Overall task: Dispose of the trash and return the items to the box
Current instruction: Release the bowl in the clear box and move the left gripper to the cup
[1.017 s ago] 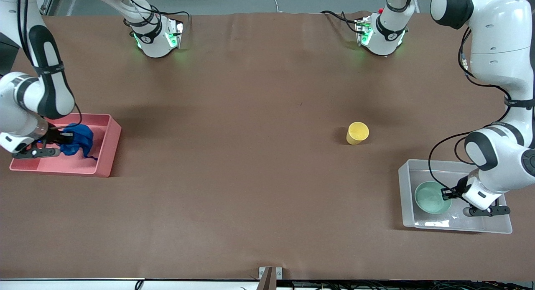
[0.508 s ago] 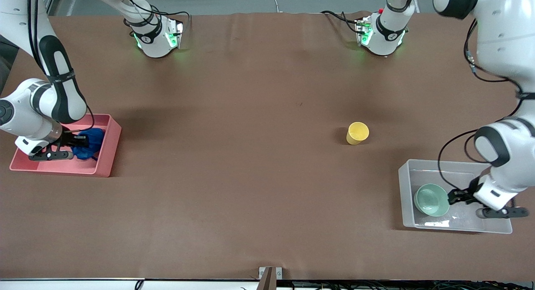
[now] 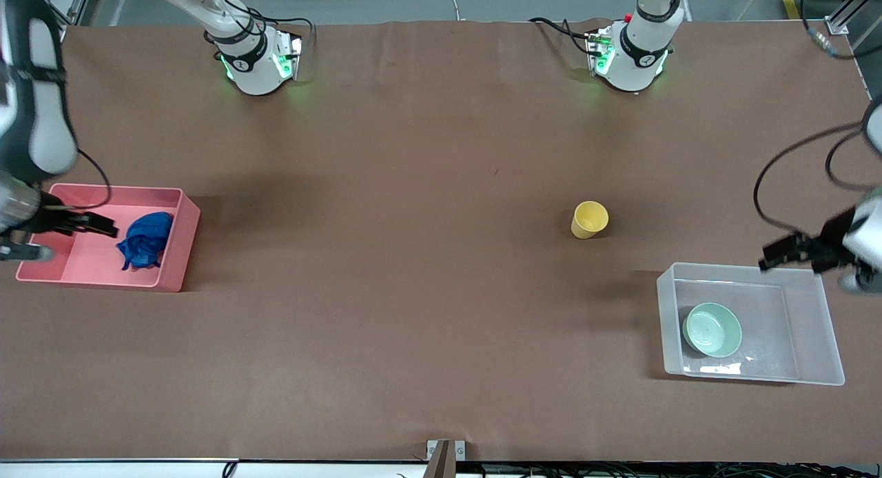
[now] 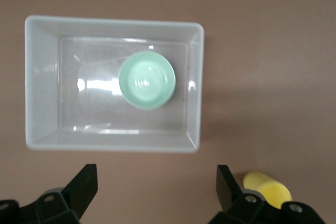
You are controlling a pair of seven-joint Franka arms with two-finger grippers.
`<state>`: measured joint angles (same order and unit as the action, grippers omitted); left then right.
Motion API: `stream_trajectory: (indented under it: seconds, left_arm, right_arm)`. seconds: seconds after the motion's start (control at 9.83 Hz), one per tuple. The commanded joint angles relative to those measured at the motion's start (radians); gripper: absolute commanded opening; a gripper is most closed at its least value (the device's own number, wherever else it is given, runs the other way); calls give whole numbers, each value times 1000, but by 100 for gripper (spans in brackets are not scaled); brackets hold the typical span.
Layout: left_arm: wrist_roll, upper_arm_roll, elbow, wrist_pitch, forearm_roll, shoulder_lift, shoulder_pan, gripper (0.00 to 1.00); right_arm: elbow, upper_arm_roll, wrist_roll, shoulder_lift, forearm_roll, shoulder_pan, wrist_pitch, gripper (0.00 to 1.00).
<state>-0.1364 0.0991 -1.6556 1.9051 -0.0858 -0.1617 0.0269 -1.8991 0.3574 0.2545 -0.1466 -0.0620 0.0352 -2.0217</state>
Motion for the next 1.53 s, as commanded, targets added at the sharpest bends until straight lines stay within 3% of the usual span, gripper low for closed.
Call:
stream_trajectory:
  seconds: [0.0,0.2,0.31,0.51,0.71,1.12,1.22,1.32,1.42]
  left_arm:
    - [114,-89,-258,9,63,189,1,100]
    - [184,-162,-414,37,63,261,2,100]
    - [211,-200,-481,98,63,267,2,100]
    - [228,-245,-582,239,60,223,4,100]
    - [230,-314,-602,349,60,110,4,100]
    - [232,-354,-601,503,63,-96,5,94]
    - [230,-354,-599,503,64,-122,7,87]
    - [230,-354,-598,505,64,-151,16,70]
    - [232,-354,-599,503,64,-165,19,42]
  right_arm:
    - [111,-96,-180,90,-13,-17,187,100]
    - [239,-272,-325,131,-4,-125,337,100]
    - [280,-314,-395,154,1,-139,397,100]
    - [447,-308,-378,151,23,-135,580,100]
    - [503,-313,-360,148,79,-132,606,100]
    - [468,-313,-345,148,74,-129,557,100]
    - [457,-313,-340,148,73,-132,557,100]
    - [450,-313,-328,148,74,-127,558,100]
    - [450,-313,-325,148,74,-127,558,100]
